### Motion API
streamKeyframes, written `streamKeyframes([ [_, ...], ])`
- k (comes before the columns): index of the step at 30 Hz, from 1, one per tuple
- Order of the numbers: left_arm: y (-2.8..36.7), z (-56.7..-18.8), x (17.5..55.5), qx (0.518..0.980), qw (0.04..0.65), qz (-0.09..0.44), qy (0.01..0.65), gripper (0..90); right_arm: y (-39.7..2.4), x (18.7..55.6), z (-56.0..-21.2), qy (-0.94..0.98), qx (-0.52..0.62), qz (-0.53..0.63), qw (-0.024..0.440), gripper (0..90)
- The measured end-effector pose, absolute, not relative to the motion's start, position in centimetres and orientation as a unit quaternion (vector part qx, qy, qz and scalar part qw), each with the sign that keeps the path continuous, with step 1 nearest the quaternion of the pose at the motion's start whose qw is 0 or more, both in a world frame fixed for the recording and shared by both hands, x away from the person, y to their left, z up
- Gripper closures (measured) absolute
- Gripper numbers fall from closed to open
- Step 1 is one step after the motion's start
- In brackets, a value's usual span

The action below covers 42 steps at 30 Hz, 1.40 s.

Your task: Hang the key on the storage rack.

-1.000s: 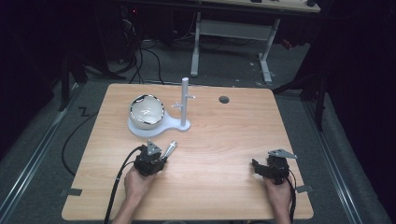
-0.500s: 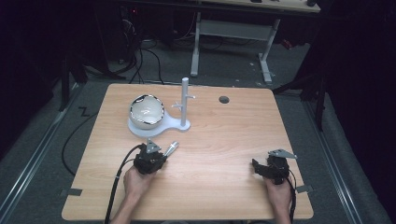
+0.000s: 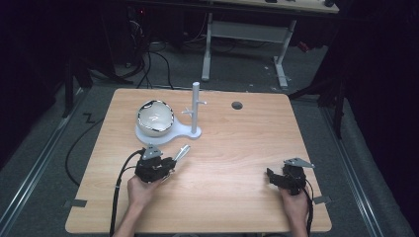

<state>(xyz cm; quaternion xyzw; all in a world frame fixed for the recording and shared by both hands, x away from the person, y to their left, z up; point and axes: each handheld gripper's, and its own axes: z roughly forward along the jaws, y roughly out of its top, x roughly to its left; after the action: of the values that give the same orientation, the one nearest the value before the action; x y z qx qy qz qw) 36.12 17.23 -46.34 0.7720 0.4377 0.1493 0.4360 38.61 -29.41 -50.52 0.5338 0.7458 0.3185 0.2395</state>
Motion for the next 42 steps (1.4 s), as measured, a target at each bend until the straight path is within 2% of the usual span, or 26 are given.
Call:
streamKeyframes([
  [11,17.2,-43.3,35.7,0.761,0.472,0.163,0.414,74.3,-29.4,38.6,-50.5,0.746,0.533,0.319,0.239,24.7],
  [22,17.1,-41.8,36.1,0.743,0.51,0.153,0.405,74.3,-29.4,38.6,-50.5,0.745,0.535,0.32,0.239,24.7],
  [42,15.7,-39.0,38.2,0.735,0.537,0.16,0.381,74.3,-29.4,38.6,-50.5,0.746,0.534,0.319,0.239,24.7],
])
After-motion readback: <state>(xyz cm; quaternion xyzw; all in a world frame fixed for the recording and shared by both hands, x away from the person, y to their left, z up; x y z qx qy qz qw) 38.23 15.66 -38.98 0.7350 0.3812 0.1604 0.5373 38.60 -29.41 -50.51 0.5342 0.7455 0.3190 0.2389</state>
